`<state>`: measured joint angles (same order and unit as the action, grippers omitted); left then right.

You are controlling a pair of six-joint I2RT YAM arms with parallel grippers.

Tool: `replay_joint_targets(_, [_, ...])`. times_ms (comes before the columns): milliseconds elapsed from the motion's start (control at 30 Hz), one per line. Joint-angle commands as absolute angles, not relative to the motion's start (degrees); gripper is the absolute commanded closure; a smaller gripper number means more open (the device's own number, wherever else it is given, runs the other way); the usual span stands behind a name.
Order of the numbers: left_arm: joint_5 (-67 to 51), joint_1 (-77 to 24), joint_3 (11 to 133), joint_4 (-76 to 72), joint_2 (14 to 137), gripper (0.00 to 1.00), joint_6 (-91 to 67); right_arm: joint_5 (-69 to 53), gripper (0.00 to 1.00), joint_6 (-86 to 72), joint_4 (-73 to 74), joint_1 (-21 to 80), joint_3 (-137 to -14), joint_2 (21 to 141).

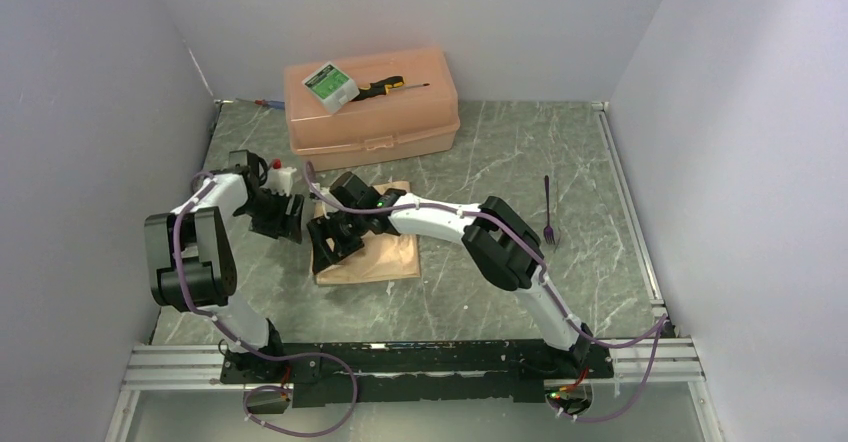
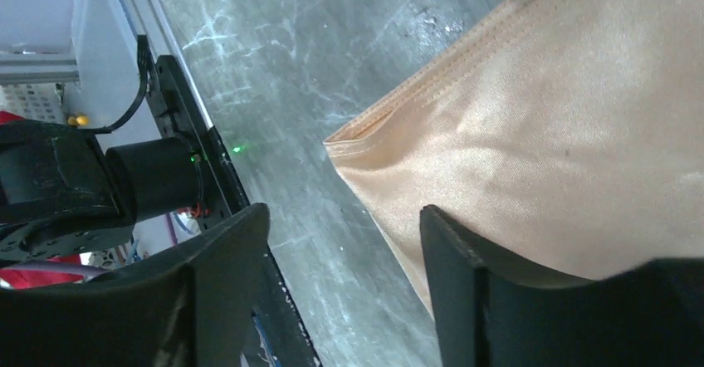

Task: Fold the napkin into a case and place the utensils inside
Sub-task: Fold the rectangle-folded napkin at the center of the board, then move the square-folded napkin to the center of the board.

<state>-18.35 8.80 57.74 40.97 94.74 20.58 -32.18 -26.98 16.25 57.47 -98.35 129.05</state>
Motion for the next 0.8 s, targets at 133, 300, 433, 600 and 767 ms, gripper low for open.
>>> replay_joint_targets(133, [-20.79,9.39,65.1,47.16,91.85,0.27,21.75,-31.46,0.21,-25.26,16.99,53.34,-103.85,118.6])
replay_joint_targets(300, [-25.04,8.17,64.02,49.23,90.57,0.26,21.15,-13.29,0.21,-20.31,20.3,46.76,-96.77,111.68])
replay_joint_targets(433, [-25.92,4.77,60.71,49.53,88.39,0.26,22.99,-1.81,0.18,-20.66,17.94,39.92,-86.79,108.79])
replay_joint_targets(600, [-23.73,-2.64,56.05,48.64,84.75,0.3,26.12,-0.33,0.29,-23.33,9.97,35.47,-78.27,107.49])
replay_joint_targets(767, [-16.76,-10.12,52.08,46.18,83.33,0.36,28.64,-1.95,0.69,-25.14,4.53,35.55,-77.6,109.76])
